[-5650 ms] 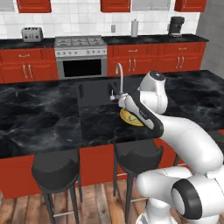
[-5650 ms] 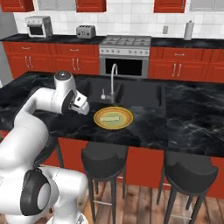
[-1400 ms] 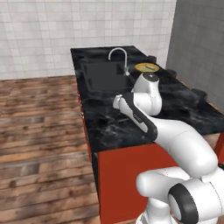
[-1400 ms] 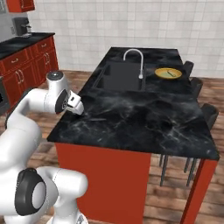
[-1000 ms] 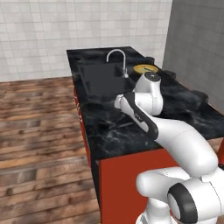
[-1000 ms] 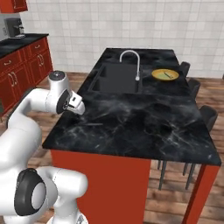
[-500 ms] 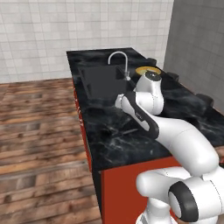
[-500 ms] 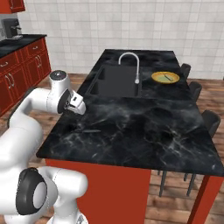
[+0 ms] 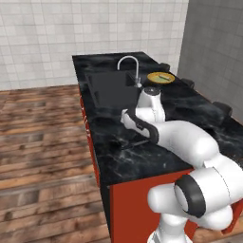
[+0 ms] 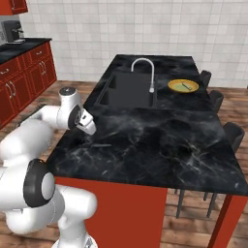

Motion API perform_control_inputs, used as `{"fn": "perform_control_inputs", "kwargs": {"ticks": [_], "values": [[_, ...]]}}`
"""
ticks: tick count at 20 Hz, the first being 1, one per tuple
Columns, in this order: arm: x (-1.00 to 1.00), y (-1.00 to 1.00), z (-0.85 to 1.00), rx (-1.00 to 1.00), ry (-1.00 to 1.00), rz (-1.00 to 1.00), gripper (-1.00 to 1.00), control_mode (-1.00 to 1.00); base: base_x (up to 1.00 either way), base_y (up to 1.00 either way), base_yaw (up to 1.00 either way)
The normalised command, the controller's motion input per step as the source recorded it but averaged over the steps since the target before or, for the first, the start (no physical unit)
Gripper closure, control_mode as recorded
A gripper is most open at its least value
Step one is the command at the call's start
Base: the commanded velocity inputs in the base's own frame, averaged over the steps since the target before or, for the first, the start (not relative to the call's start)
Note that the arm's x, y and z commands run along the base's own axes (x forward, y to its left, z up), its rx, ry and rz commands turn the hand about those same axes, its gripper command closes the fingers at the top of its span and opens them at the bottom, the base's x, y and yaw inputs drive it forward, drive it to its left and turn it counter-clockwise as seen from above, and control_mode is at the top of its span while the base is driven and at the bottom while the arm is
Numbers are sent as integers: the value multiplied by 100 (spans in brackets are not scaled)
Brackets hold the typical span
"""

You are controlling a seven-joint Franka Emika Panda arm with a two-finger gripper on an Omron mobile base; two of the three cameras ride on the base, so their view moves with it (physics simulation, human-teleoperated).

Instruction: Retrieve the butter from the fridge and place it on a plate on the dining table. Then retrieve the butter knife by the fridge and place it near the plate.

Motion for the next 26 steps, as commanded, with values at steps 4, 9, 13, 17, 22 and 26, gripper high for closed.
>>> {"fn": "perform_control_inputs", "kwargs": {"ticks": [4, 9, 13, 17, 22, 26], "values": [[56, 30, -76, 5, 16, -30, -100, -100, 0, 0, 0], [49, 25, -66, 7, 17, -19, -100, -100, 0, 0, 0], [42, 0, -69, 9, 8, -14, -100, -100, 0, 0, 0], [15, 0, -45, 5, 0, -14, -100, -100, 0, 0, 0], [0, 0, -25, 2, 0, -9, -100, -100, 0, 0, 0], [0, 0, -18, 3, 0, -6, -100, -100, 0, 0, 0]]}}
